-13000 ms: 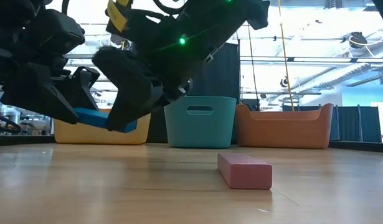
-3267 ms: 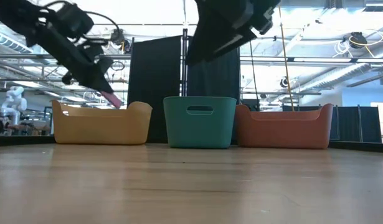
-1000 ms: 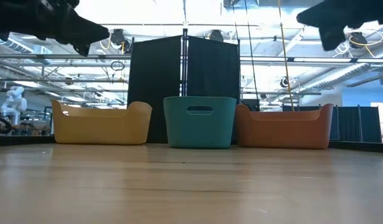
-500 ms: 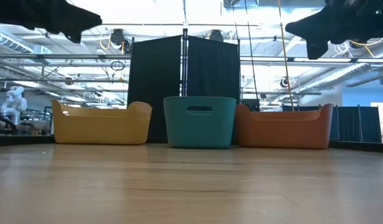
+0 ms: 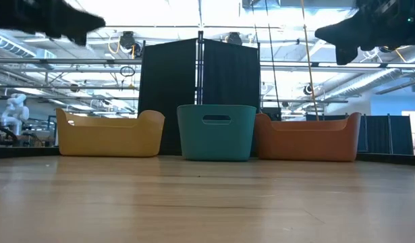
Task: Sort blocks by size
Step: Return to Home Position
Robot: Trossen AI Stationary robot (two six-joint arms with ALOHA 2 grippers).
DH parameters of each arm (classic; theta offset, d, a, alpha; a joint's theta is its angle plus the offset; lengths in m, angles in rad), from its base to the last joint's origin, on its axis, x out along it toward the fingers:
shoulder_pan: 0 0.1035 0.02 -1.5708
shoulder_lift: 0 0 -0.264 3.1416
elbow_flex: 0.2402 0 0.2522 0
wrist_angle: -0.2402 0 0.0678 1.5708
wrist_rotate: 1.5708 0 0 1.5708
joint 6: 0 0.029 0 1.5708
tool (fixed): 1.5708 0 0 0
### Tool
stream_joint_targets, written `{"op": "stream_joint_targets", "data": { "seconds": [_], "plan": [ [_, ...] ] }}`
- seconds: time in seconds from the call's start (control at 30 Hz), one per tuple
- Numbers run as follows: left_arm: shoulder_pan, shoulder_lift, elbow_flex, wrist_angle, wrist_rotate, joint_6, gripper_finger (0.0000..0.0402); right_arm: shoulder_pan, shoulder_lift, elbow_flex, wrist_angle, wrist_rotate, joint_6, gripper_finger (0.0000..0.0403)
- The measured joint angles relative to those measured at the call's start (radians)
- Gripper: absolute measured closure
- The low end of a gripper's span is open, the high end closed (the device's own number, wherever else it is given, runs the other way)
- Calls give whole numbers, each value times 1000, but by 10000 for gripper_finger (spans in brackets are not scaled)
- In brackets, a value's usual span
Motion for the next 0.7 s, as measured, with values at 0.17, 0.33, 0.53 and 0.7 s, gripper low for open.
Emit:
{"op": "stream_joint_targets", "data": {
  "seconds": [0.17,0.33,0.53,0.7],
  "plan": [
    [24,-17,-73,12,8,-42,398,-14,-5,-32,12,-26,30,403],
    [27,-61,-80,-22,11,-44,400,-13,-5,-52,16,-27,57,403],
    [27,-129,-117,-63,36,-46,401,-13,-4,-99,89,-27,56,403],
    [27,-194,-157,-69,47,-45,401,-13,-5,-176,181,-27,73,403]
  ]
}}
